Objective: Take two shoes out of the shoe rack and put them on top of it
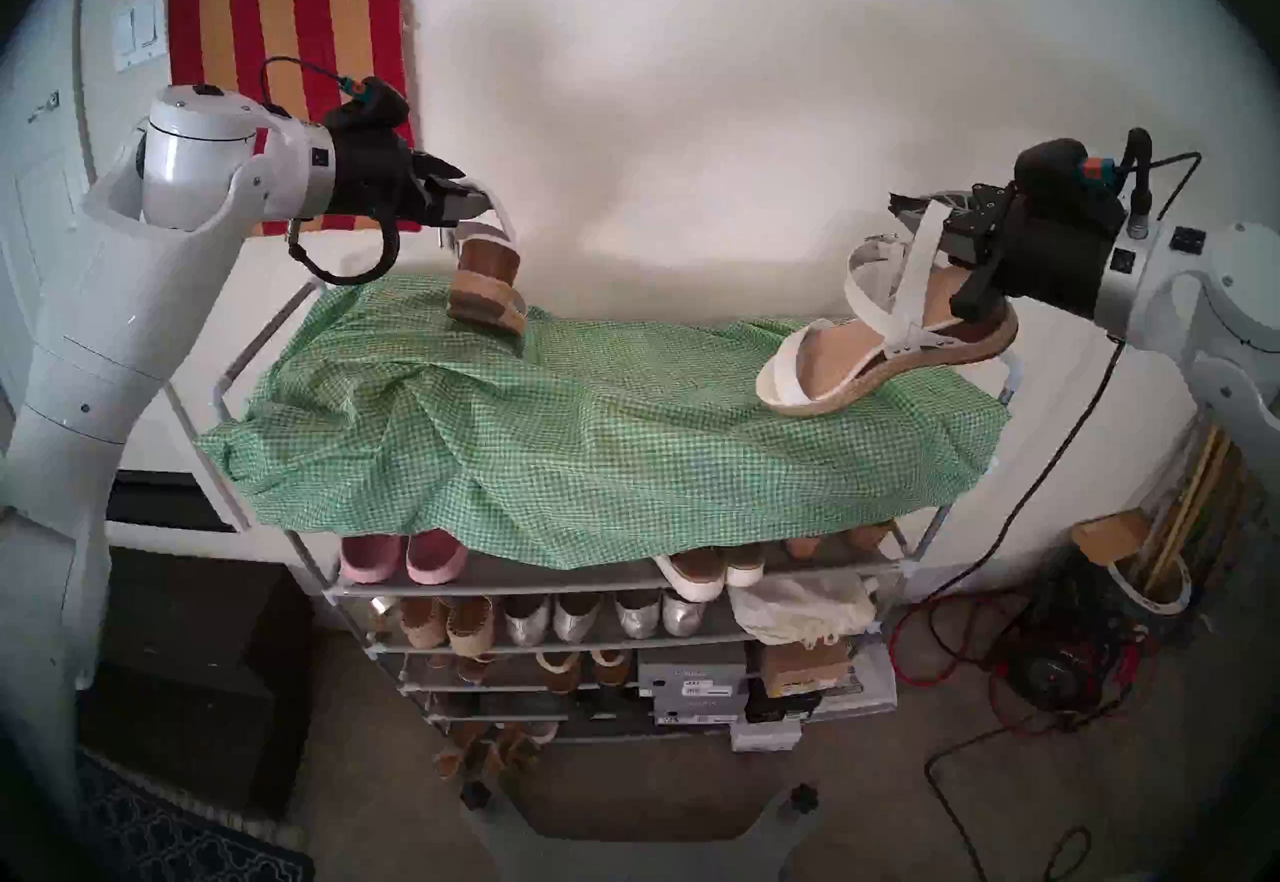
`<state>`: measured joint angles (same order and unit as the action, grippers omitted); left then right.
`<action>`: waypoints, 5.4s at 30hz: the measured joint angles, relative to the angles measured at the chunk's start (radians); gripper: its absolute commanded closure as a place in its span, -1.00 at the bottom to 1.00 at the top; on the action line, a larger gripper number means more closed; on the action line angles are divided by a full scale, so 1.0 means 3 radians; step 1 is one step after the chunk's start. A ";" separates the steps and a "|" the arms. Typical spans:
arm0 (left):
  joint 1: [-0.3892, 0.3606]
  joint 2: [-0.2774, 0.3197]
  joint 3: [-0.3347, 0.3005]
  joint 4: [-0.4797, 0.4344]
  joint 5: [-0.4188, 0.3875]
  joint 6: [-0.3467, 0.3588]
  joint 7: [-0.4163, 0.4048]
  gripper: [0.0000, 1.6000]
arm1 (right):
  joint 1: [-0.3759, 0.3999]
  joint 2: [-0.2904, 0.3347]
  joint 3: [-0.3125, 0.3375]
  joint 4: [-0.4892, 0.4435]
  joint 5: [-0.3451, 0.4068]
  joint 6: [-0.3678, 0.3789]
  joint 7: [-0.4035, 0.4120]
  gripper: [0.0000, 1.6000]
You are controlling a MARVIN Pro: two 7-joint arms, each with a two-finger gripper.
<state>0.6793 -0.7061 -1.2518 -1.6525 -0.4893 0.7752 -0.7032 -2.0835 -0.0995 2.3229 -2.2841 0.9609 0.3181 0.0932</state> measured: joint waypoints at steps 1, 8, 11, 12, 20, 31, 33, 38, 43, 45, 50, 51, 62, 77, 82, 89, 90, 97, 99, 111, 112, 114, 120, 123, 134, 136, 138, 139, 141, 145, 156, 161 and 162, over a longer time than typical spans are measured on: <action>-0.0008 0.0017 0.0014 -0.0003 0.0009 0.0003 -0.0033 -0.52 | 0.0004 0.0000 -0.0005 0.0006 -0.0007 -0.0002 0.0002 1.00; -0.0058 0.0117 0.0092 -0.0009 0.0066 0.0007 -0.0228 -0.52 | 0.0031 0.0001 -0.0039 0.0047 -0.0050 -0.0016 0.0014 1.00; -0.0085 0.0162 0.0131 -0.0010 0.0097 -0.0003 -0.0318 -0.52 | 0.0045 0.0002 -0.0055 0.0062 -0.0068 -0.0023 0.0017 1.00; -0.0092 0.0174 0.0141 -0.0010 0.0104 -0.0007 -0.0342 -0.52 | 0.0049 0.0002 -0.0060 0.0066 -0.0073 -0.0025 0.0018 1.00; -0.0170 0.0283 0.0242 -0.0007 0.0187 -0.0065 -0.0583 -0.52 | 0.0078 0.0002 -0.0136 0.0099 -0.0120 -0.0048 0.0025 1.00; -0.0261 0.0390 0.0357 0.0038 0.0284 -0.0152 -0.0866 -1.00 | 0.0124 0.0003 -0.0224 0.0129 -0.0166 -0.0075 0.0031 1.00; -0.0272 0.0411 0.0380 0.0040 0.0295 -0.0164 -0.0927 -1.00 | 0.0134 0.0003 -0.0239 0.0132 -0.0172 -0.0079 0.0031 1.00; -0.0292 0.0475 0.0442 0.0018 0.0315 -0.0191 -0.1116 -1.00 | 0.0160 0.0003 -0.0280 0.0137 -0.0192 -0.0090 0.0031 1.00; -0.0292 0.0571 0.0509 -0.0021 0.0309 -0.0199 -0.1333 -1.00 | 0.0187 0.0003 -0.0317 0.0133 -0.0208 -0.0100 0.0030 1.00; -0.0281 0.0621 0.0538 -0.0036 0.0301 -0.0198 -0.1376 -1.00 | 0.0198 0.0003 -0.0329 0.0130 -0.0213 -0.0103 0.0028 1.00; -0.0216 0.0768 0.0621 -0.0068 0.0274 -0.0172 -0.1366 -1.00 | 0.0224 0.0003 -0.0367 0.0119 -0.0227 -0.0113 0.0023 1.00; -0.0204 0.0794 0.0637 -0.0076 0.0268 -0.0166 -0.1360 -1.00 | 0.0228 0.0003 -0.0376 0.0117 -0.0228 -0.0115 0.0022 1.00; 0.0011 0.1084 0.0914 -0.0157 0.0194 -0.0118 -0.1309 -1.00 | 0.0268 0.0004 -0.0496 0.0110 -0.0250 -0.0146 0.0012 1.00; 0.0111 0.1428 0.1041 -0.0340 0.0033 -0.0158 -0.1335 -1.00 | 0.0353 0.0004 -0.0666 0.0176 -0.0256 -0.0198 -0.0028 1.00; 0.0088 0.1566 0.1013 -0.0424 -0.0034 -0.0185 -0.1364 -1.00 | 0.0384 0.0004 -0.0707 0.0174 -0.0252 -0.0211 -0.0038 1.00; 0.0064 0.1719 0.0962 -0.0480 -0.0122 -0.0204 -0.1385 -1.00 | 0.0421 0.0004 -0.0763 0.0170 -0.0248 -0.0226 -0.0051 1.00; 0.0053 0.1740 0.0943 -0.0480 -0.0137 -0.0206 -0.1387 -1.00 | 0.0427 0.0004 -0.0773 0.0170 -0.0247 -0.0229 -0.0053 1.00; -0.0031 0.1822 0.0796 -0.0440 -0.0221 -0.0216 -0.1398 -1.00 | 0.0461 0.0004 -0.0820 0.0164 -0.0244 -0.0241 -0.0062 1.00; -0.0074 0.1846 0.0722 -0.0405 -0.0265 -0.0220 -0.1402 -1.00 | 0.0475 0.0004 -0.0837 0.0157 -0.0243 -0.0244 -0.0065 1.00; -0.0253 0.1869 0.0403 -0.0053 -0.0652 -0.0252 -0.1404 -1.00 | 0.0566 0.0004 -0.0919 0.0103 -0.0199 -0.0272 -0.0082 1.00; -0.0262 0.1851 0.0382 -0.0004 -0.0692 -0.0256 -0.1397 -1.00 | 0.0575 0.0004 -0.0926 0.0098 -0.0193 -0.0275 -0.0083 1.00; -0.0270 0.1824 0.0361 0.0059 -0.0740 -0.0260 -0.1372 -1.00 | 0.0586 0.0004 -0.0934 0.0090 -0.0185 -0.0277 -0.0084 1.00; -0.0258 0.1716 0.0340 0.0225 -0.0838 -0.0270 -0.1211 -1.00 | 0.0617 0.0004 -0.0940 0.0076 -0.0160 -0.0279 -0.0086 1.00; -0.0231 0.1656 0.0340 0.0285 -0.0871 -0.0273 -0.1122 -1.00 | 0.0630 0.0004 -0.0938 0.0071 -0.0148 -0.0279 -0.0087 1.00; -0.0129 0.1406 0.0307 0.0491 -0.1037 -0.0324 -0.0724 -1.00 | 0.0686 0.0005 -0.0933 0.0049 -0.0096 -0.0286 -0.0091 1.00; -0.0112 0.1364 0.0291 0.0520 -0.1069 -0.0340 -0.0655 -1.00 | 0.0697 0.0005 -0.0933 0.0049 -0.0088 -0.0288 -0.0092 1.00; -0.0099 0.1330 0.0278 0.0545 -0.1097 -0.0356 -0.0596 -1.00 | 0.0709 0.0005 -0.0932 0.0052 -0.0080 -0.0291 -0.0095 1.00; -0.0090 0.1308 0.0269 0.0559 -0.1114 -0.0366 -0.0562 -1.00 | 0.0718 0.0005 -0.0930 0.0054 -0.0075 -0.0292 -0.0096 1.00; -0.0078 0.1281 0.0258 0.0577 -0.1137 -0.0379 -0.0519 -1.00 | 0.0732 0.0005 -0.0927 0.0057 -0.0069 -0.0295 -0.0099 1.00; -0.0055 0.1228 0.0233 0.0609 -0.1180 -0.0411 -0.0439 -1.00 | 0.0761 0.0005 -0.0919 0.0061 -0.0054 -0.0302 -0.0102 1.00; 0.0008 0.1095 0.0150 0.0683 -0.1297 -0.0504 -0.0230 -1.00 | 0.0817 0.0005 -0.0920 0.0040 0.0000 -0.0331 -0.0119 1.00; 0.0037 0.1042 0.0109 0.0708 -0.1348 -0.0550 -0.0143 -1.00 | 0.0836 0.0006 -0.0924 0.0023 0.0026 -0.0344 -0.0129 1.00; 0.0044 0.1028 0.0097 0.0714 -0.1361 -0.0561 -0.0121 -1.00 | 0.0840 0.0006 -0.0925 0.0020 0.0033 -0.0347 -0.0131 1.00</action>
<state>0.6926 -0.3976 -1.2226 -1.4382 -0.8976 0.6068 -0.7394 -1.8314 -0.0977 2.0454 -2.2780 0.9708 0.2140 0.0538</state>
